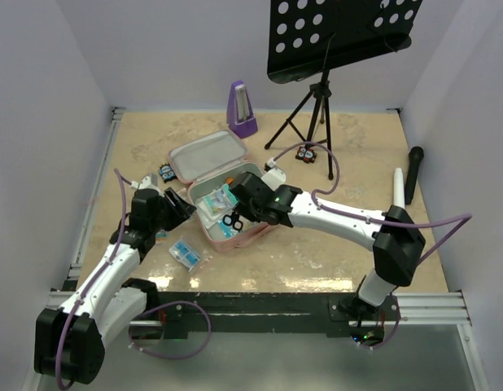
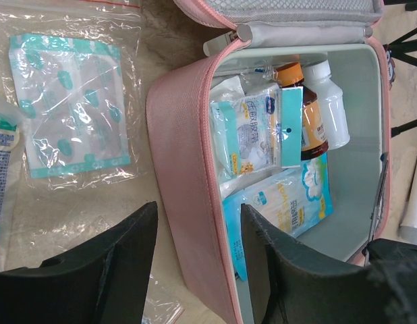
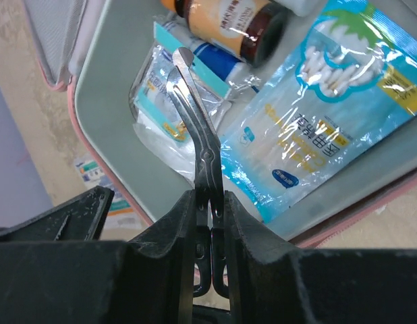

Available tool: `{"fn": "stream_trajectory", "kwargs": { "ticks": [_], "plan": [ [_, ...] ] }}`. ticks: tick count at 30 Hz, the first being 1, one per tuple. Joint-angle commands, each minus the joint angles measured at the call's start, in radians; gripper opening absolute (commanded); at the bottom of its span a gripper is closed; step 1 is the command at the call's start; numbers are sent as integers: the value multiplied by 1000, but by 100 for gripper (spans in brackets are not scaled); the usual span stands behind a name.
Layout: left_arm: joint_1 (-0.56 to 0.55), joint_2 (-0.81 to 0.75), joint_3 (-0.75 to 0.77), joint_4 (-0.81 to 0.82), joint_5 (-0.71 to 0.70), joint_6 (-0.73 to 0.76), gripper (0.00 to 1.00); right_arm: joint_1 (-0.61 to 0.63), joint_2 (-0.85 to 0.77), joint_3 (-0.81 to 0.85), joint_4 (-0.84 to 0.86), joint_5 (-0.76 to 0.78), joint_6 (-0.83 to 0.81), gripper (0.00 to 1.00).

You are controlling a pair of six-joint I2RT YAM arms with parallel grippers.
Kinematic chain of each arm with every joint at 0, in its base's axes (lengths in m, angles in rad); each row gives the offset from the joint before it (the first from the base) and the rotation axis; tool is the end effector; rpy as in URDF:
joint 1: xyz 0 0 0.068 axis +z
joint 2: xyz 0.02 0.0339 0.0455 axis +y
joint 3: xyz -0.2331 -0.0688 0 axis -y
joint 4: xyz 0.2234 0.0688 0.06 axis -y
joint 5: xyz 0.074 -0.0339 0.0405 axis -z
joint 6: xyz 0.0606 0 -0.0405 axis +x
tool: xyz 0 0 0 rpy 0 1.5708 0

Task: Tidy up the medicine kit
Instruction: Place the scissors in the medicine box.

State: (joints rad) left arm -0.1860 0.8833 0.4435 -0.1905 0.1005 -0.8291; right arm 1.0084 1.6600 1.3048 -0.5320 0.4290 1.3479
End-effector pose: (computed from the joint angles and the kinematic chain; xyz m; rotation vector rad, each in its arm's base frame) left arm 0.2035 -0.0445 0.1737 -0.6653 2.1818 -0.6635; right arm 0.2094 0.2849 0.2241 0.5963 2.3640 0.5963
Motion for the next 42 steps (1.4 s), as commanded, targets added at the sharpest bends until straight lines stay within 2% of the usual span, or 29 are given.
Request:
{"fn": "stream_trajectory", "kwargs": {
  "ticks": [1,6,16,20,26,27,32,34,36,39,42],
  "plan": [
    [-6,-18,29,6,5,-18,56,1,-71,-50,-49,60,305,0],
    [-4,-21,24,2,4,-16,56,1,-101,-99,-114,106,499,0],
    [-6,-41,23,-26,-1,-18,56,-1,-16,-76,-152,91,637,0],
    [-6,-44,18,-27,-1,-19,56,-1,7,-41,-152,125,619,0],
    [-6,-43,15,-17,14,-19,56,1,-19,20,-138,255,397,1],
    [-6,-41,18,-18,15,-19,56,1,-20,37,-166,278,367,3],
    [-4,-35,31,-20,11,-13,56,-1,-84,31,-230,440,185,29],
    [-4,-35,29,-15,8,-18,56,-28,-143,5,-186,488,69,36],
    [-4,-33,27,-15,2,-19,56,-117,-219,-48,-69,438,-126,49],
    [-4,-29,26,-13,-8,-19,56,-328,-302,-134,74,280,-333,59],
    [-4,-17,24,-7,-1,-12,56,-434,-318,-177,156,197,-481,70]
  ]
}}
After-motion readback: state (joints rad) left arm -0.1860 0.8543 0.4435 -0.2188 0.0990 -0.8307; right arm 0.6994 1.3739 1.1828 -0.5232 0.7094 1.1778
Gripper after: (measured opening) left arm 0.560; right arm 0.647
